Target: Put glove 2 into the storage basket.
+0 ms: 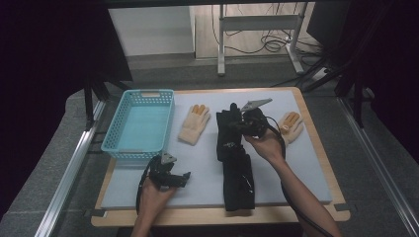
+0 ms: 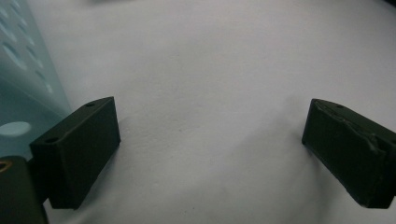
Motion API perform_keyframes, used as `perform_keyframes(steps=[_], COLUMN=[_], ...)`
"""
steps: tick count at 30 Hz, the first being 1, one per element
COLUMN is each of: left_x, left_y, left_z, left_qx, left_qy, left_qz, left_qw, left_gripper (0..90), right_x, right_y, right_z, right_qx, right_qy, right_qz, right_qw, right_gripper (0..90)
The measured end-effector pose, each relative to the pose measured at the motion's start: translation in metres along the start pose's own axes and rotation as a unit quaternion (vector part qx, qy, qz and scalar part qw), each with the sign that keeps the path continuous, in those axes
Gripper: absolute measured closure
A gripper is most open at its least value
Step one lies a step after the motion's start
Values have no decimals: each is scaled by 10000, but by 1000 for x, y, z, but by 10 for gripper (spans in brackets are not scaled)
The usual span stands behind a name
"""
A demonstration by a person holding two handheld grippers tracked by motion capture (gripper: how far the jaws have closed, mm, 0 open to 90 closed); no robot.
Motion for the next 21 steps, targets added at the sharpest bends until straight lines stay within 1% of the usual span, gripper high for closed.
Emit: perform_keyframes(steps=[3,4,6,8,10,11,12,13,14,15,16,17,18,21], left_x=[0,0,0,0,-1,0,0,0,0,0,0,0,0,0], left_y=[0,0,0,0,0,1,1,1,1,1,1,0,0,0], left_z=[0,0,0,0,0,0,0,0,0,0,0,0,0,0], left_qx=[-5,-7,-6,-5,-2,2,2,2,3,5,1,-2,-2,-4], left_qy=[-3,-8,10,14,33,34,34,36,34,29,25,17,17,27], left_qz=[-11,-13,9,10,33,46,46,48,48,47,41,25,25,28], left_qw=[10000,10000,10000,10000,10000,10000,10000,10000,10000,10000,10000,10000,10000,10000], left_gripper=[46,46,46,46,46,46,47,47,47,47,46,47,47,47], right_x=[1,3,8,12,18,24,24,28,35,35,42,45,45,63], right_y=[-14,-22,-36,-47,-59,-72,-72,-77,-87,-87,-96,-99,-99,-107], right_z=[16,23,33,41,49,56,56,58,61,61,62,61,61,53], right_qx=[-184,-252,-353,-410,-526,-607,-607,-618,-676,-676,-743,-752,-752,-626], right_qy=[139,165,171,167,200,185,185,153,106,106,98,73,73,-127], right_qz=[-52,-59,-28,17,-5,18,18,32,34,34,-18,3,3,133], right_qw=[9997,9995,9992,9990,9984,9980,9980,9980,9977,9977,9972,9971,9971,9979], right_gripper=[877,876,876,876,876,876,876,876,876,876,875,876,876,875])
Point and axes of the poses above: each handheld gripper's, and its own axes: z roughly backward along the jaws, x roughly out of its underside, y roughly to its right, the point moved 9 cm from there along -z, roughly forward along the jaws, and after that the axes turned 13 degrees about z, right-handed, at the moved point
